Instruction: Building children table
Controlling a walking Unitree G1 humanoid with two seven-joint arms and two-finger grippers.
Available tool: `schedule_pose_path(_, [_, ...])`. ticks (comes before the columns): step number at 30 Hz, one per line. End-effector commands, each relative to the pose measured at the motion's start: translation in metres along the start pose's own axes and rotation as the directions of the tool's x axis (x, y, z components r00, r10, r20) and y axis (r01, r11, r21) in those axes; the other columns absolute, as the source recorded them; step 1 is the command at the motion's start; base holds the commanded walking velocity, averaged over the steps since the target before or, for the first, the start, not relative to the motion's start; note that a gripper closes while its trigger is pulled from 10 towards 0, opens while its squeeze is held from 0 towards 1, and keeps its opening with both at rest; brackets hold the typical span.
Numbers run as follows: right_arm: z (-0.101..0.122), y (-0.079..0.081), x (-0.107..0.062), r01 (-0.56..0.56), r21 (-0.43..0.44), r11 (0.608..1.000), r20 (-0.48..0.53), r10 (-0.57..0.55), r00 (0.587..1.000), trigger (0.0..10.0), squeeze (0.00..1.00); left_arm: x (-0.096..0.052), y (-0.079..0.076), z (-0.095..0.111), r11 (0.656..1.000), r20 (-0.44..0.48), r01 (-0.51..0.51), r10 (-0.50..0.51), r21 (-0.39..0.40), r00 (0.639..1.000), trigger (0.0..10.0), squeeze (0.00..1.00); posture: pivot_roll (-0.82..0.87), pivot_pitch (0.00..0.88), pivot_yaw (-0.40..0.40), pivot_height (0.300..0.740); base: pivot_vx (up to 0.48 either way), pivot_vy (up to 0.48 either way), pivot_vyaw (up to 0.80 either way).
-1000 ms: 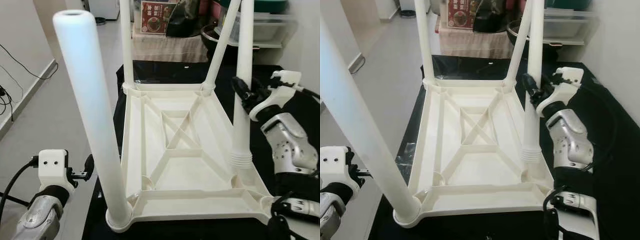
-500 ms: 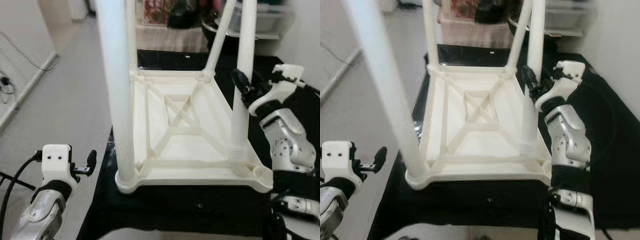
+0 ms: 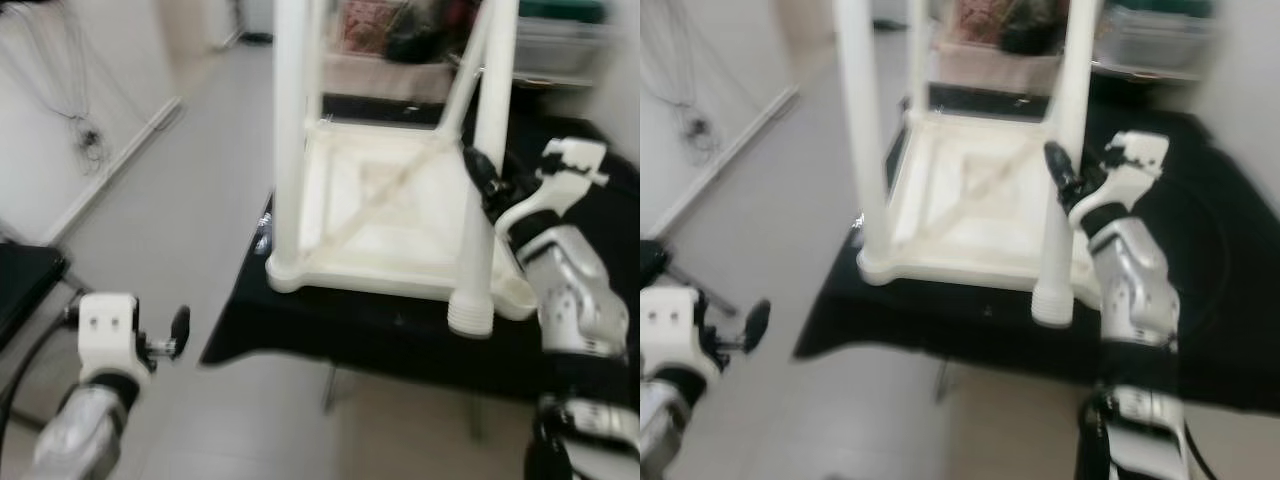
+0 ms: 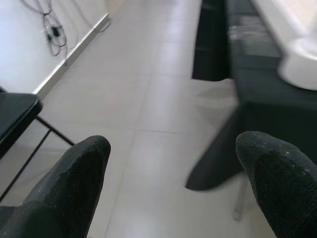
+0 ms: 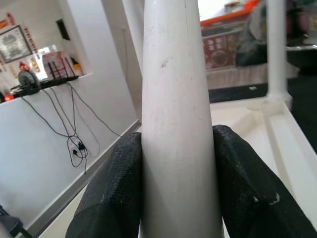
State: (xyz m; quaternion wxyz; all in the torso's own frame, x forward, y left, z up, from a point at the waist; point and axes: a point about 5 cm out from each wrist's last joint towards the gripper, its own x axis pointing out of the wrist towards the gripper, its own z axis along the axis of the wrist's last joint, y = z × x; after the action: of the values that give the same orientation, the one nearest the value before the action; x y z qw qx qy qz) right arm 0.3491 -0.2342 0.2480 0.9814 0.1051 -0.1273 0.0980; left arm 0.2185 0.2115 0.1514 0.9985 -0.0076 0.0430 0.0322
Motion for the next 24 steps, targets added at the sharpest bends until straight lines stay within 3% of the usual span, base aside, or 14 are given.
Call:
schedule_pose_path(1, [0.015, -0.001, 0.002, 0.001, 0.007, 1.000, 0.060, -0.002, 0.998, 10.0, 0.00, 0.000, -0.004, 0.002, 0.999, 0.005, 0.031, -0.031, -0.009, 1.000, 10.0, 0.00, -0.01, 0.120, -0.055, 0.740, -0.289, 0.000, 0.00])
schedule_pose_path(4, [0.018, -0.001, 0.002, 0.000, 0.018, 1.000, 0.069, -0.002, 0.998, 10.0, 0.00, 0.000, -0.019, 0.007, 0.990, 0.039, 0.131, -0.129, -0.051, 0.991, 10.0, 0.00, -0.01, 0.119, -0.056, 0.740, 0.000, 0.000, 0.00])
schedule_pose_path(8, [0.015, -0.002, -0.001, 0.000, -0.004, 1.000, 0.046, 0.000, 0.999, 10.0, 0.00, -0.003, -0.042, 0.019, 0.940, 0.105, 0.328, -0.318, -0.090, 0.942, 10.0, 0.00, -0.02, 0.118, -0.057, 0.740, 0.000, 0.000, 0.00])
schedule_pose_path(11, [0.014, -0.002, -0.002, 0.000, -0.005, 1.000, 0.042, 0.000, 0.999, 10.0, 0.00, -0.003, -0.046, 0.021, 0.925, 0.114, 0.368, -0.357, -0.098, 0.927, 10.0, 0.00, -0.02, 0.118, -0.057, 0.740, 0.000, 0.000, 0.00])
schedule_pose_path(12, [0.012, -0.002, -0.004, -0.001, -0.004, 1.000, 0.033, 0.001, 0.999, 10.0, 0.00, -0.004, -0.054, 0.027, 0.889, 0.141, 0.442, -0.426, -0.118, 0.894, 10.0, 0.00, -0.03, 0.115, -0.059, 0.740, 0.000, 0.000, 0.00])
schedule_pose_path(13, [0.012, -0.002, -0.004, -0.001, -0.004, 1.000, 0.033, 0.001, 0.999, 10.0, 0.00, -0.004, -0.054, 0.027, 0.889, 0.141, 0.442, -0.426, -0.118, 0.894, 10.0, 0.00, -0.03, 0.115, -0.059, 0.740, 0.000, 0.000, 0.00])
schedule_pose_path(15, [0.007, -0.001, -0.009, -0.034, -0.011, 0.999, -0.001, 0.034, 0.999, 10.0, 0.00, -0.005, -0.065, 0.040, 0.812, 0.197, 0.569, -0.541, -0.129, 0.818, 10.0, 0.00, -0.03, 0.113, -0.059, 0.740, 0.000, 0.000, 0.00])
schedule_pose_path(16, [0.007, -0.001, -0.009, -0.034, -0.011, 0.999, -0.001, 0.034, 0.999, 10.0, 0.00, -0.005, -0.065, 0.040, 0.812, 0.197, 0.569, -0.541, -0.129, 0.818, 10.0, 0.00, -0.03, 0.113, -0.059, 0.740, 0.000, 0.000, 0.00])
schedule_pose_path(17, [0.003, 0.004, -0.013, -0.087, -0.003, 0.996, -0.018, 0.087, 0.996, 10.0, 0.00, -0.002, -0.069, 0.049, 0.777, 0.234, 0.617, -0.581, -0.126, 0.779, 10.0, 0.00, -0.04, 0.111, -0.060, 0.740, 0.000, 0.000, 0.00])
schedule_pose_path(19, [0.003, 0.004, -0.013, -0.087, -0.003, 0.996, -0.018, 0.087, 0.996, 10.0, 0.00, -0.002, -0.069, 0.049, 0.777, 0.234, 0.617, -0.581, -0.126, 0.779, 10.0, 0.00, -0.04, 0.111, -0.060, 0.740, 0.000, 0.000, 0.00])
schedule_pose_path(21, [-0.006, 0.023, -0.027, -0.270, 0.011, 0.963, -0.059, 0.270, 0.961, 10.0, 0.00, 0.011, -0.070, 0.075, 0.721, 0.325, 0.679, -0.614, -0.140, 0.719, 10.0, 0.00, -0.05, 0.108, -0.064, 0.740, 0.000, 0.000, 0.00])
schedule_pose_path(23, [-0.006, 0.023, -0.027, -0.270, 0.011, 0.963, -0.059, 0.270, 0.961, 10.0, 0.00, 0.011, -0.070, 0.075, 0.721, 0.325, 0.679, -0.614, -0.140, 0.719, 10.0, 0.00, -0.05, 0.108, -0.064, 0.740, 0.000, 0.000, 0.00])
schedule_pose_path(24, [-0.015, 0.039, -0.039, -0.404, 0.008, 0.915, -0.101, 0.403, 0.910, 10.0, 0.00, 0.023, -0.069, 0.093, 0.679, 0.389, 0.716, -0.622, -0.164, 0.679, 10.0, 0.00, -0.05, 0.106, -0.060, 0.740, 0.000, 0.000, 0.00])
